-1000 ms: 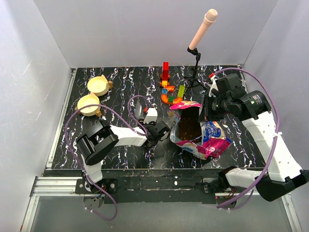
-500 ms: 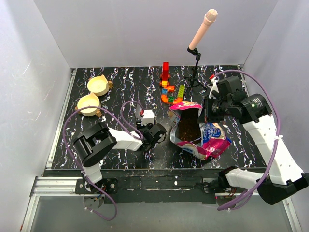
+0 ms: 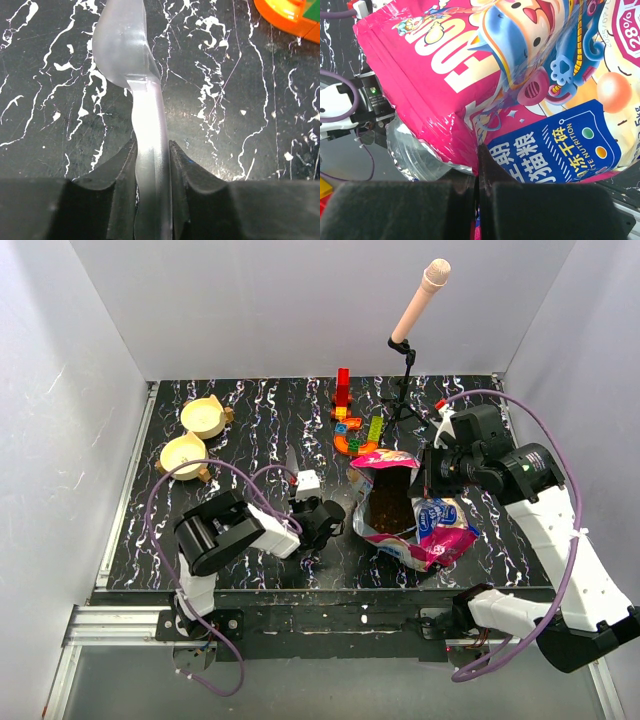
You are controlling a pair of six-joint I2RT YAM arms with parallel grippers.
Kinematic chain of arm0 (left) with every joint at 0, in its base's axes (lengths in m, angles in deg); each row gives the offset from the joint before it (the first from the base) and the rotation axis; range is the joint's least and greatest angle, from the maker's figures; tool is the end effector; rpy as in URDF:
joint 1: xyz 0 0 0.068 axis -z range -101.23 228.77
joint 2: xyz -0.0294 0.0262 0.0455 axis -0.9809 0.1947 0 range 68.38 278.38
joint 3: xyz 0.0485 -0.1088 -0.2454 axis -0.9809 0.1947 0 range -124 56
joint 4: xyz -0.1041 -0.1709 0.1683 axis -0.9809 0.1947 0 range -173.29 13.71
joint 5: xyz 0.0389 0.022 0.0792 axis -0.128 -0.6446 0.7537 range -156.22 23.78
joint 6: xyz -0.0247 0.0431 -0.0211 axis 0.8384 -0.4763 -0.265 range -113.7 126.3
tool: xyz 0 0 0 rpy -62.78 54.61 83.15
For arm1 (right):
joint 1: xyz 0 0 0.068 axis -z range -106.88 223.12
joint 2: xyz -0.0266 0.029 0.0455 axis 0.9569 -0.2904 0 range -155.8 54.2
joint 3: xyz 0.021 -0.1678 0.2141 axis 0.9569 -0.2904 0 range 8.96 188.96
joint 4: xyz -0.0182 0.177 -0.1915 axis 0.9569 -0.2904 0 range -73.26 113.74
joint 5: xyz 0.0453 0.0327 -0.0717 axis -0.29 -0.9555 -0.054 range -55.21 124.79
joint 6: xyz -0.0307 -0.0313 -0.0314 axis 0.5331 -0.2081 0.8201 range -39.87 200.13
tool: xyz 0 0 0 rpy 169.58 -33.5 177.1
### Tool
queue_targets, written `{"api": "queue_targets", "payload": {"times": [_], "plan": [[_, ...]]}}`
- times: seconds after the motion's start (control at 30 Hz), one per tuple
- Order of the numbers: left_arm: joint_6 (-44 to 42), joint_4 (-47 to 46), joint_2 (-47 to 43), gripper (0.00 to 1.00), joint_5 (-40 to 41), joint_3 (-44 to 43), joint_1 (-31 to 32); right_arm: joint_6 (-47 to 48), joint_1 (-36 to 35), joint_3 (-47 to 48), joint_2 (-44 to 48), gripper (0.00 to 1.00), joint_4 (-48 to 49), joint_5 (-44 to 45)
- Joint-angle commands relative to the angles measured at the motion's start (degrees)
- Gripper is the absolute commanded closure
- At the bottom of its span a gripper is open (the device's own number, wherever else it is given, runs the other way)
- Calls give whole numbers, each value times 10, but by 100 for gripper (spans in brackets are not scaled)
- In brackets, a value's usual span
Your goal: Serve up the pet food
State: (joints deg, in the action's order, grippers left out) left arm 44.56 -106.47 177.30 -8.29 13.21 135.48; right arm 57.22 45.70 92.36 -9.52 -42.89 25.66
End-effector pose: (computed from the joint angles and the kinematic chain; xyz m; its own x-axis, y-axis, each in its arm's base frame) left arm 0.2052 -0.2572 0.1001 -0.3578 -0.0542 -0.9322 -0.1505 0.9886 0.0003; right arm 0.1643 0.0916 0.4094 -0.8119 0.0119 -0.5836 -0.2548 0.8924 0.3725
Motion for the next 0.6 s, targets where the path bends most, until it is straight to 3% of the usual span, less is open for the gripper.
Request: {"api": "queue_targets", "payload": {"times": [0.0, 0.03, 0.17, 0.27, 0.4, 0.57], "plan": [[-21, 23, 45, 88, -17, 25, 0, 9, -3, -2, 11, 99, 3, -1], [-24, 32, 37, 100, -22, 23, 0, 8, -4, 0, 11, 99, 0, 3], [14, 158, -60, 100, -84, -5, -4, -2, -3, 19, 4, 99, -8, 27], [93, 347, -156, 100, -164, -55, -11, 3, -4, 54, -19, 99, -32, 62], [129, 524, -280, 100, -302, -118, -24, 22, -3, 71, -41, 99, -29, 133], [106, 704, -391, 100, -483, -241, -90, 12, -3, 80, -62, 99, 27, 178]]}}
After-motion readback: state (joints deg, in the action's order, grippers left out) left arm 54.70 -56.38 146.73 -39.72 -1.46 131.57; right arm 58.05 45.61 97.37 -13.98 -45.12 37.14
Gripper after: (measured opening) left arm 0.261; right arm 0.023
